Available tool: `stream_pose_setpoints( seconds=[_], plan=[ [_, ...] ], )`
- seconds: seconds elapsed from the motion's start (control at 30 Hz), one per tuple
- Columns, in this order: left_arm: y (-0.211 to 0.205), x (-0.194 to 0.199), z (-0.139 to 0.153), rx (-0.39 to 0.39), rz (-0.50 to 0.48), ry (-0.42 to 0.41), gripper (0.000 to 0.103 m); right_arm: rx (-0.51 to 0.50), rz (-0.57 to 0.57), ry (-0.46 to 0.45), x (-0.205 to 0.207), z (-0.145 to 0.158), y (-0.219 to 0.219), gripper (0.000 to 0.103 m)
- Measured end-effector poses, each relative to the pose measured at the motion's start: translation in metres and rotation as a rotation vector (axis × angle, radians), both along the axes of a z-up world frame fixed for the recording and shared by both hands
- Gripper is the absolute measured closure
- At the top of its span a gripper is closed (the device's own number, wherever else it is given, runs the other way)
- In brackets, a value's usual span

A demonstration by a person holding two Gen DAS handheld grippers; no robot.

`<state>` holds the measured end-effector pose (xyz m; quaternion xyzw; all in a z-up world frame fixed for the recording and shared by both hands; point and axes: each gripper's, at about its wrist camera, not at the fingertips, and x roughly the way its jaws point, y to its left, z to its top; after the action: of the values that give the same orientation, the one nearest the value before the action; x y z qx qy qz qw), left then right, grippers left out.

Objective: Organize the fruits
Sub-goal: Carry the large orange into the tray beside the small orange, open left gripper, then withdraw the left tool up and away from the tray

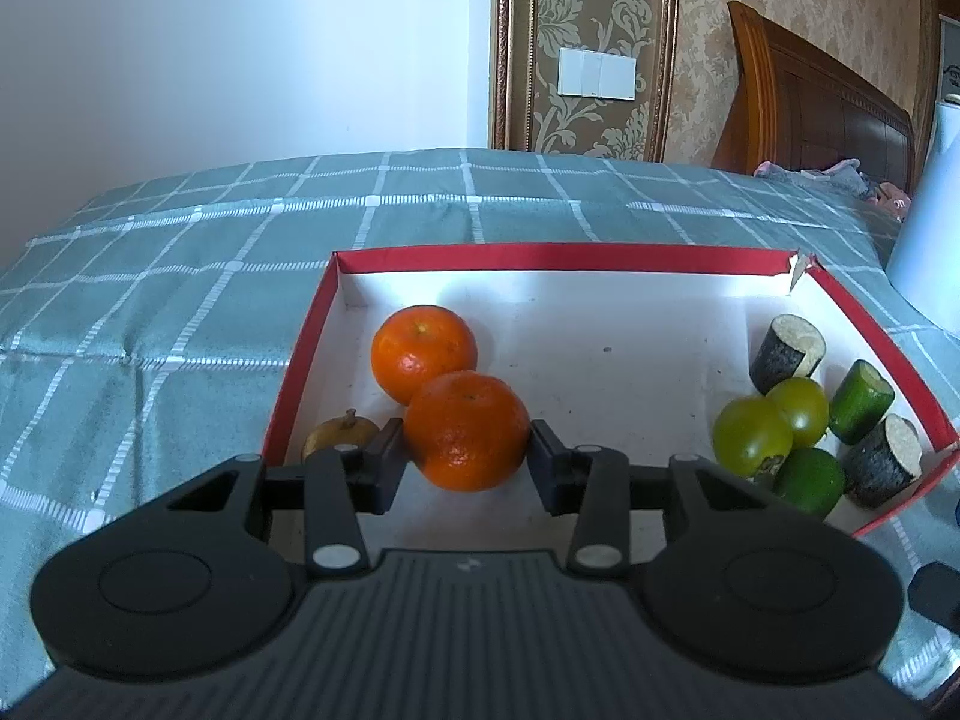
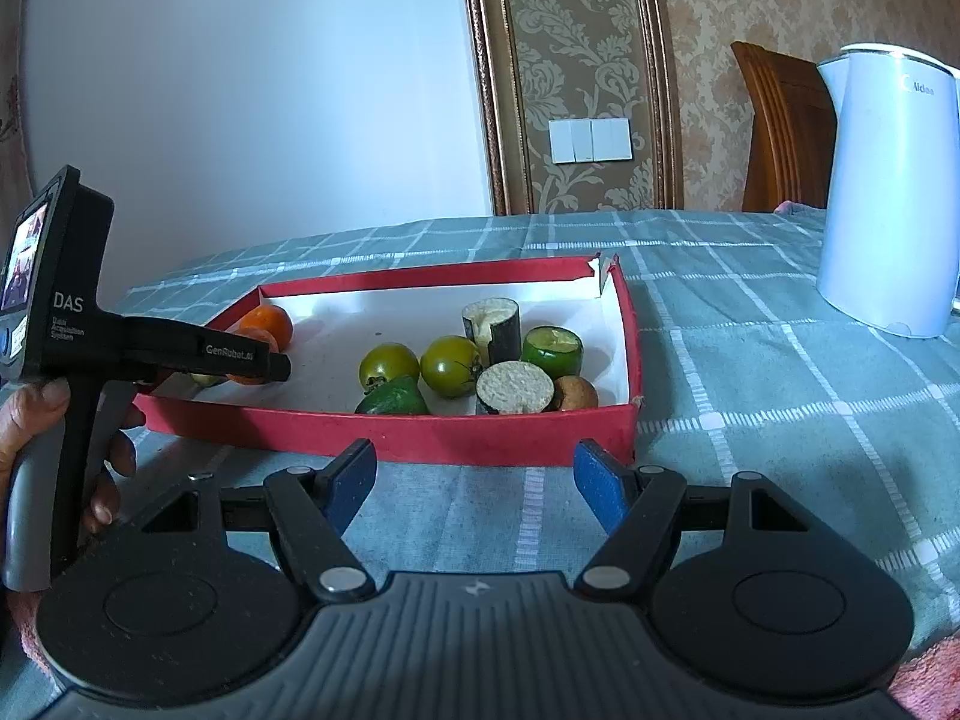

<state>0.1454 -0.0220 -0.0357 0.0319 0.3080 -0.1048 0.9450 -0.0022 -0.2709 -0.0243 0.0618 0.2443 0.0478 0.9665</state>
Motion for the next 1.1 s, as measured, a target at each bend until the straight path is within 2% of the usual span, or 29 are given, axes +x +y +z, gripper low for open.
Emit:
stream_pose_setpoints(
  seconds=[0.1,0.23,0.47,0.53,0.73,0.87,1.1],
  plan=[
    [-0.001,-0.001,0.000,0.003,-0.001,0.000,0.063,0.002,-0.001,0.001,0.001,0.000,-0.001,0.031],
    [-0.001,-0.002,0.000,0.005,-0.009,0.003,0.047,0.001,0.000,0.003,0.001,0.000,-0.001,0.031],
    [-0.004,-0.010,0.002,0.012,-0.021,0.007,0.039,0.004,-0.001,0.009,0.002,-0.001,-0.001,0.031],
    [-0.004,-0.014,0.005,0.000,-0.025,0.007,0.031,0.005,-0.001,0.010,0.003,-0.001,-0.002,0.030],
    [-0.006,-0.031,0.012,0.025,-0.012,-0.036,0.020,0.010,-0.002,0.020,0.004,-0.002,-0.002,0.030],
    [-0.001,-0.039,0.018,0.025,0.012,-0.062,0.017,0.020,-0.011,0.027,0.006,-0.003,-0.004,0.026],
    [0.017,-0.053,0.031,0.017,0.081,-0.113,0.016,0.024,-0.017,0.028,0.006,-0.004,-0.004,0.026]
  ],
)
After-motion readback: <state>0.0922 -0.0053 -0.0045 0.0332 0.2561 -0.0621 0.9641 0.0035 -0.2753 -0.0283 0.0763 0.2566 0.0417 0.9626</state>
